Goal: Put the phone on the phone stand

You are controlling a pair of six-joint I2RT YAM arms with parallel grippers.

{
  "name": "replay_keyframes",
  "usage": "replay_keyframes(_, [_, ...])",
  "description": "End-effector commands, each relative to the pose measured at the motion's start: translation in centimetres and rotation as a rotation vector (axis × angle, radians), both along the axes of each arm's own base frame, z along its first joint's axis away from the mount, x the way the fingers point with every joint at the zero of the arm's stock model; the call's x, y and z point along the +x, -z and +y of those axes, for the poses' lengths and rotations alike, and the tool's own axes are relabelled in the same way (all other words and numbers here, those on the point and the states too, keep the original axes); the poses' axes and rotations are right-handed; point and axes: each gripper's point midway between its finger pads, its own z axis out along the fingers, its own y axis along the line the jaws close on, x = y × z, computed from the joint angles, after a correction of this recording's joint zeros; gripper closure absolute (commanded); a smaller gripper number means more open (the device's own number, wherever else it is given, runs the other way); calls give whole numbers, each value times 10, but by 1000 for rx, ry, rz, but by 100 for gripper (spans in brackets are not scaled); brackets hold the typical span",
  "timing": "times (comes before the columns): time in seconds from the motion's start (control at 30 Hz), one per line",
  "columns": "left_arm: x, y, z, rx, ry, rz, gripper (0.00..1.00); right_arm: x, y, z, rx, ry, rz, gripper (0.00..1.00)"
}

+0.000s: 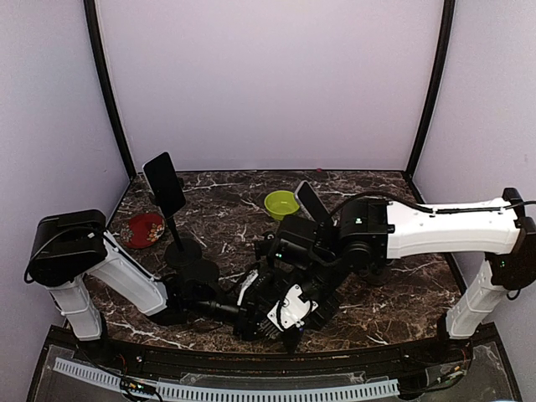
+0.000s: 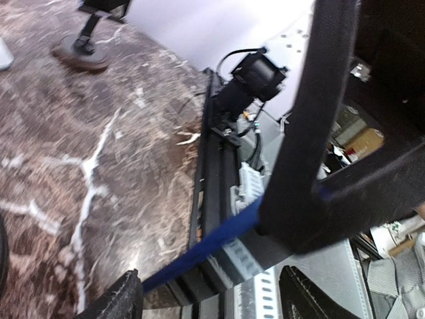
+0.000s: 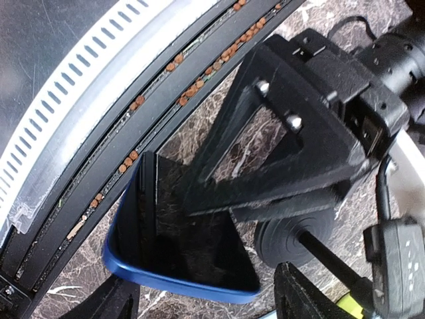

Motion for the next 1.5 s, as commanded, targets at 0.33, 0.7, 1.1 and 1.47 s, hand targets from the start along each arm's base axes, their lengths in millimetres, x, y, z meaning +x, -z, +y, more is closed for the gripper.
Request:
replay_keyframes(0.33, [-2, -29, 6, -87, 30, -104, 30, 2, 10, -1, 0, 72, 17, 50])
replay_keyframes(0.7, [-12, -27, 4, -41, 79, -102, 32, 10, 35, -18, -33, 134, -2, 61])
replay_keyframes(1.1, [-19, -61, 33, 17, 23, -115, 29, 0, -30, 2, 117, 81, 28, 94])
replay_keyframes(1.47, [-19, -112, 62, 78, -108, -291, 26, 4, -103, 18, 282, 143, 68, 100])
